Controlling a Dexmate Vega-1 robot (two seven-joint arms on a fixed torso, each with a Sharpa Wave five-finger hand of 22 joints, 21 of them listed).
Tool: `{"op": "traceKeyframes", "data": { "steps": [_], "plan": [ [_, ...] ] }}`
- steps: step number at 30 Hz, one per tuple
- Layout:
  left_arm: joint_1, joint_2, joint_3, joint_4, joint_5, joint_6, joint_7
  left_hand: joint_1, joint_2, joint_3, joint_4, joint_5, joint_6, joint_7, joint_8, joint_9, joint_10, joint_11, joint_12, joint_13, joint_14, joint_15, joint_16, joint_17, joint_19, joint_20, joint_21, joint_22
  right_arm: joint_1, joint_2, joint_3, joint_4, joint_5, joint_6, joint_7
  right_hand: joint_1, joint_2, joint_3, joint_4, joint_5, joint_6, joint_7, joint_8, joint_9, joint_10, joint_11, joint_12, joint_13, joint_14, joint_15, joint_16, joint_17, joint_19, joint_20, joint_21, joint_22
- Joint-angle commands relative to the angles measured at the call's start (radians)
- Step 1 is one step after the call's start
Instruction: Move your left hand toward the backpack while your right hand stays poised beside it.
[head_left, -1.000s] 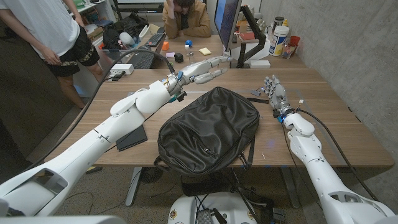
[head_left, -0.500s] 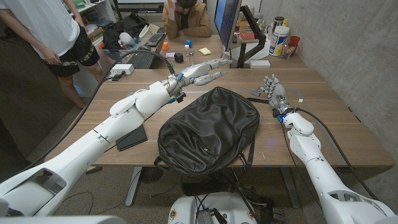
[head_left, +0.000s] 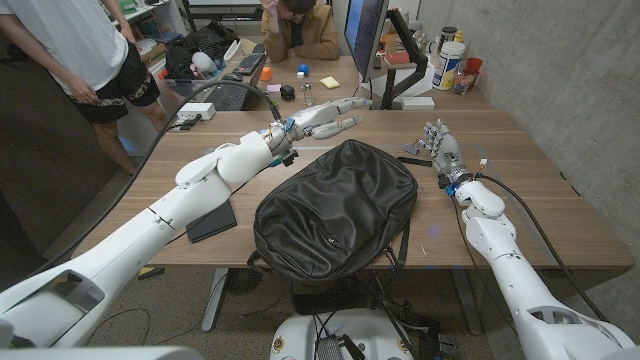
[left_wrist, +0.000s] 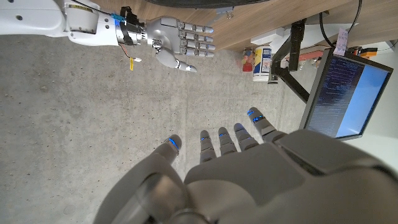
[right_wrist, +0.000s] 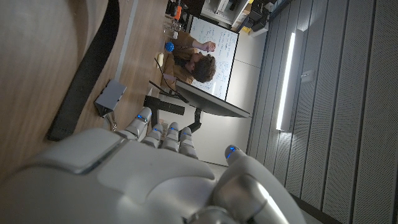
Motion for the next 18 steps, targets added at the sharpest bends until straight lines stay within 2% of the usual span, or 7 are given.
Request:
{"op": "traceKeyframes", "data": {
  "steps": [1,18],
  "plan": [
    [0.002,0.007,0.005,-0.014,0.004,0.019,-0.02,0.012,-0.001,-0.001,0.001,0.004,-0.003,-0.009,-0.003,0.003,-0.008,-0.006,0.0,0.002,-0.009,0.002,-0.002,0.003,-0.003,0.008,-0.001,0.005,-0.006,-0.002,0.002,-0.005,0.002,0.002,0.0,0.004,0.103,0.001,0.0,0.006,0.006,-0.002,0.007,0.003,0.003,-0.004,0.007,0.005,-0.009,-0.036,-0.001,0.003,-0.005,-0.091,-0.002,0.005],
    [0.0,0.017,0.015,-0.018,0.011,0.039,-0.04,0.013,-0.001,-0.003,0.004,0.004,-0.01,-0.014,-0.006,0.004,-0.018,-0.001,-0.002,0.003,-0.017,0.006,-0.004,0.004,-0.009,0.011,-0.008,0.005,0.001,0.001,0.002,0.009,0.006,0.008,0.005,0.004,0.104,0.001,0.0,0.006,0.006,-0.002,0.006,0.003,0.001,-0.008,0.007,0.005,-0.011,-0.032,-0.001,0.003,-0.008,-0.09,-0.007,0.005]
  ]
}}
